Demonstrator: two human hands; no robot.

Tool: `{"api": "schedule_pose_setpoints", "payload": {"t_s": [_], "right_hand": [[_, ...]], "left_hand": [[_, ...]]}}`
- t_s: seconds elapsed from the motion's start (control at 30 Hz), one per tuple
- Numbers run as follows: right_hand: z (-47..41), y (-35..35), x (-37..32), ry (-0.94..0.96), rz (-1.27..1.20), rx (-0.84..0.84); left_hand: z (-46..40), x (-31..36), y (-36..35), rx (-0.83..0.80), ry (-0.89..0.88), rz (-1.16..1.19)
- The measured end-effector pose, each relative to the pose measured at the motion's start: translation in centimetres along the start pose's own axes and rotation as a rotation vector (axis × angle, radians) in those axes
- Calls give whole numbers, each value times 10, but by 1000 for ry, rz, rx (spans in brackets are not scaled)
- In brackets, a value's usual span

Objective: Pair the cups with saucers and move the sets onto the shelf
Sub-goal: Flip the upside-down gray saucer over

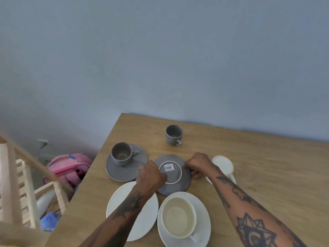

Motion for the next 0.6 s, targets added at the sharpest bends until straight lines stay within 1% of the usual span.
{"api": "schedule_pose_setpoints", "payload": {"t_s": [0.23,0.33,0.43,0.53,0.6], "right_hand": [[3,2,7,-106,-182,-87],[10,9,4,-116,-319,-236],[19,20,-5,-5,-386,-331],[30,27,-15,163,-333,-341],[40,31,-19,308,-282,-332]], "left_hand": [[-3,-5,3,-26,78,184],[-2,-6,2,-17,97,291],[4,-6,2,-32,108,542],[9,-6,6,-67,148,840],[11,-7,10,-100,197,1055]]}}
Point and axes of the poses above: each hand's wrist, its own z-axis away from the middle knuckle, its own y-axis out of the back of the hand, x = y × z, the point moved 3 cm from there along -z, towards the middle knuckle, and after that the axes turned 15 degrees about -z, right-handed, at the moved point
